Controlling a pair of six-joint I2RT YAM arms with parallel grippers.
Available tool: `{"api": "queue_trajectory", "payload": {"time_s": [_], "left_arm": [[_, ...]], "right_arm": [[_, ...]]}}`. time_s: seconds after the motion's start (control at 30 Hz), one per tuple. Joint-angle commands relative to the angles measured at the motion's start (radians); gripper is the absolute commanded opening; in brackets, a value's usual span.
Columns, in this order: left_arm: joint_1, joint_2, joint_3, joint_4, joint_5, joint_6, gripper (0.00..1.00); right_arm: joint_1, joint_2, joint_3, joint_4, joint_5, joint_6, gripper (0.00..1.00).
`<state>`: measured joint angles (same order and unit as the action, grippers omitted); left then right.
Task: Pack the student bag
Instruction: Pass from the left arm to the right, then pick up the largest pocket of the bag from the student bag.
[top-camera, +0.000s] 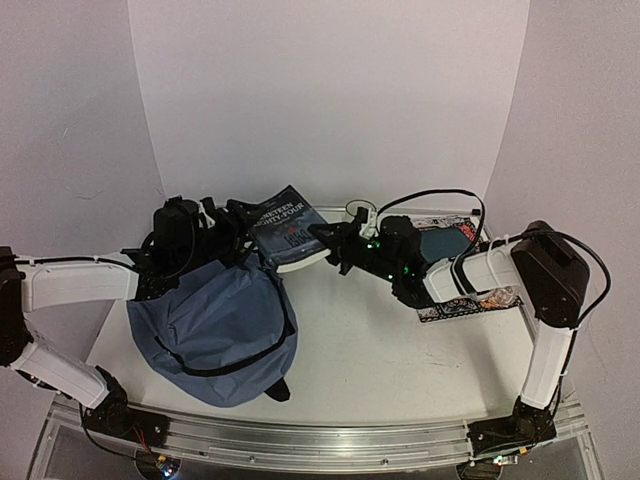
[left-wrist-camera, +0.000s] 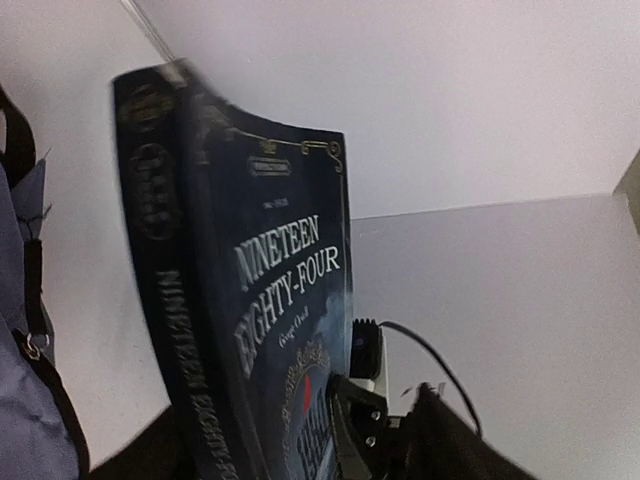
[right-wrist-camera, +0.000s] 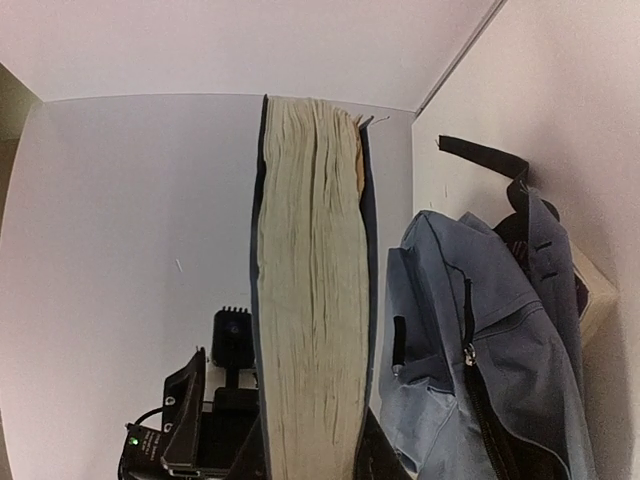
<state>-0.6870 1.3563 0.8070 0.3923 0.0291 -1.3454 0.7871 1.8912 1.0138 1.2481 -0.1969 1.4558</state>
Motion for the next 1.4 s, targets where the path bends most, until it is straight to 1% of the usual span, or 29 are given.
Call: {"api": "queue_trajectory", "payload": {"time_s": [0.0, 0.07, 0.1, 0.23, 0.33, 0.47, 0.53, 0.63, 0.77, 0.87, 1.03, 1.2, 1.37], "left_arm": [[0.023, -0.064, -0.011, 0.035, 0.07, 0.251, 0.91], [0.032, -0.074, 0.0, -0.042, 0.106, 0.37, 0.98], [0.035, -0.074, 0.015, -0.111, 0.116, 0.423, 0.99], [0.038, -0.064, 0.133, -0.462, 0.124, 0.674, 1.0], [0.038, -0.072, 0.194, -0.665, 0.115, 0.828, 0.99], [0.036, -0.095, 0.248, -0.897, 0.059, 0.976, 0.99], [0.032, -0.099, 0.268, -0.995, 0.049, 1.016, 0.99], [-0.005, -0.108, 0.282, -1.101, 0.028, 1.033, 0.99], [-0.12, -0.108, 0.294, -1.2, -0.052, 1.014, 0.99], [-0.194, -0.089, 0.299, -1.247, -0.074, 0.99, 0.99], [-0.291, -0.064, 0.323, -1.274, -0.088, 0.968, 0.99], [-0.38, 0.031, 0.337, -1.288, -0.128, 0.966, 0.99], [-0.416, 0.108, 0.354, -1.3, -0.183, 0.97, 0.99]], "right_arm": [[-0.039, -0.058, -0.006, 0.458, 0.009, -0.032, 0.0], [-0.049, -0.077, -0.031, 0.452, 0.006, -0.039, 0.0], [-0.053, -0.089, -0.046, 0.446, 0.002, -0.042, 0.0], [-0.07, -0.122, -0.104, 0.424, -0.006, -0.046, 0.0], [-0.077, -0.141, -0.132, 0.399, -0.016, -0.049, 0.0], [-0.084, -0.166, -0.155, 0.354, -0.037, -0.065, 0.0], [-0.088, -0.18, -0.167, 0.326, -0.046, -0.071, 0.0], [-0.095, -0.199, -0.184, 0.283, -0.055, -0.084, 0.0], [-0.103, -0.215, -0.207, 0.249, -0.07, -0.101, 0.0], [-0.11, -0.23, -0.229, 0.229, -0.074, -0.11, 0.0], [-0.12, -0.25, -0.233, 0.174, -0.089, -0.141, 0.0], [-0.12, -0.25, -0.216, 0.135, -0.099, -0.156, 0.0], [-0.12, -0.26, -0.213, 0.12, -0.106, -0.168, 0.0]]}}
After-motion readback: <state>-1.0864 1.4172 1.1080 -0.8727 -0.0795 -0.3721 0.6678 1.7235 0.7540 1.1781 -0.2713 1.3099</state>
